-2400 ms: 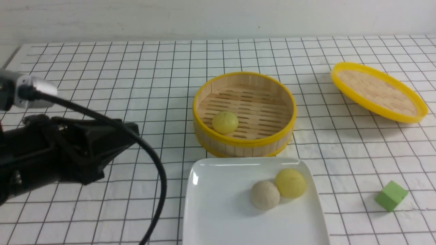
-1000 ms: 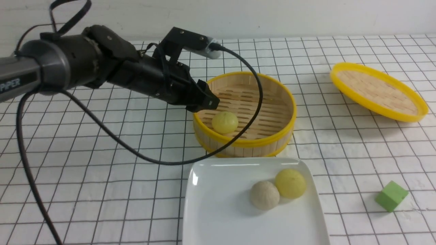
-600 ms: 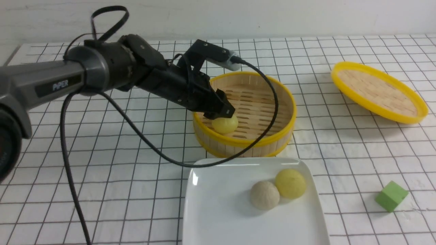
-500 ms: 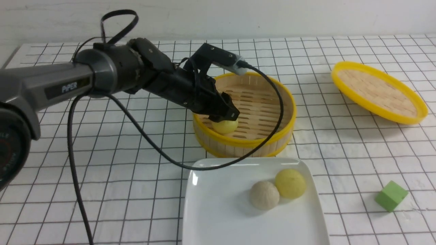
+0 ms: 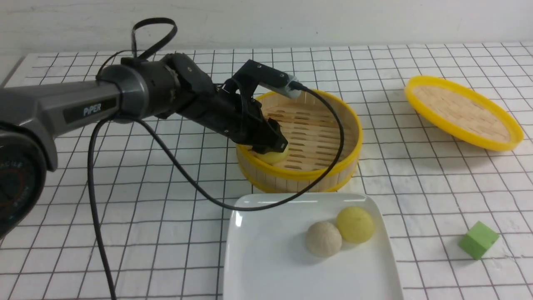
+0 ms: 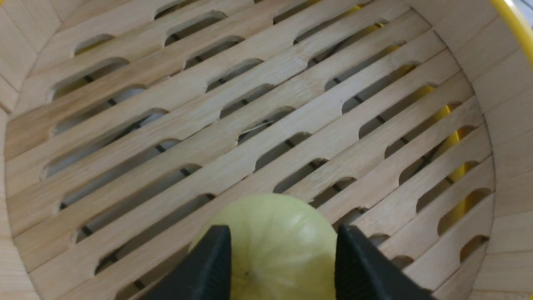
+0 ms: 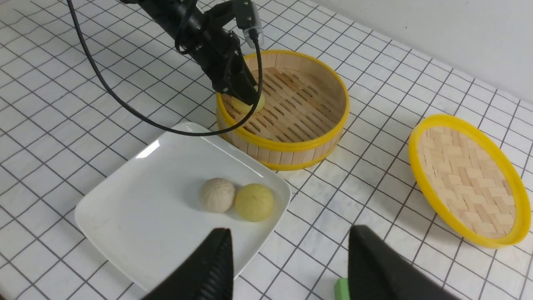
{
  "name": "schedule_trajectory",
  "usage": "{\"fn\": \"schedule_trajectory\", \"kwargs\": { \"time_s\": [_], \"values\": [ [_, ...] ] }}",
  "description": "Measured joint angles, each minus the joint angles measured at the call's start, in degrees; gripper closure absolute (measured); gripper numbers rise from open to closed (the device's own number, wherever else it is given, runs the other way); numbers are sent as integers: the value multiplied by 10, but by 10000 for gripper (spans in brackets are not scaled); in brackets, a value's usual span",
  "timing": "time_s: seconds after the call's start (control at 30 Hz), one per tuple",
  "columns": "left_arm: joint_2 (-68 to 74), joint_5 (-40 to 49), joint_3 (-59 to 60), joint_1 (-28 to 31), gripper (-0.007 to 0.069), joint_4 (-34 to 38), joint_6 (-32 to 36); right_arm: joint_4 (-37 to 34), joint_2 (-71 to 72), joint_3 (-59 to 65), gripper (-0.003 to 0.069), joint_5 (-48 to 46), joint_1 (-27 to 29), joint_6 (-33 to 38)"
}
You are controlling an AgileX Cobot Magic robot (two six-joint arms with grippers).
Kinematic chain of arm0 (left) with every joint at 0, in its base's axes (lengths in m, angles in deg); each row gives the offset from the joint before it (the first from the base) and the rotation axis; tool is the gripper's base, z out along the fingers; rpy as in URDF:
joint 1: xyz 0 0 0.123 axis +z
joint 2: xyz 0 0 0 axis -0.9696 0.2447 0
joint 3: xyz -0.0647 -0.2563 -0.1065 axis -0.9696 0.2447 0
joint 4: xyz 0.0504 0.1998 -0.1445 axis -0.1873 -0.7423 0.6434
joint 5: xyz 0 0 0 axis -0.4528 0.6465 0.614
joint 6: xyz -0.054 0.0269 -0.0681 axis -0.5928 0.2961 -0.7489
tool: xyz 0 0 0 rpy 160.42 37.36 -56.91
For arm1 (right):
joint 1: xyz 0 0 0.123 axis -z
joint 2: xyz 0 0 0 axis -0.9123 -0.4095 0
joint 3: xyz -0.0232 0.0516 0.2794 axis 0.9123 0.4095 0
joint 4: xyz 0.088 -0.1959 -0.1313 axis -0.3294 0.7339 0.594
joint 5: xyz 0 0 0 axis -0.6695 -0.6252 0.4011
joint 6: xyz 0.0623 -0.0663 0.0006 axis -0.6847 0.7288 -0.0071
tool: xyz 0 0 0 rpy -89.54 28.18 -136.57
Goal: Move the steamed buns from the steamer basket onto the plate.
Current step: Use the left arm to grab the steamed stuffed bun that is closest to it, then use the left arm to put the steamed stuffed bun into the plate
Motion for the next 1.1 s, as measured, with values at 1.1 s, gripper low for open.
{"fn": "schedule_trajectory", "kwargs": {
  "time_s": [1.1],
  "values": [
    [-313,364,8,0,603,-244,-294,14,0,-1,275,0,0,0]
  ]
}}
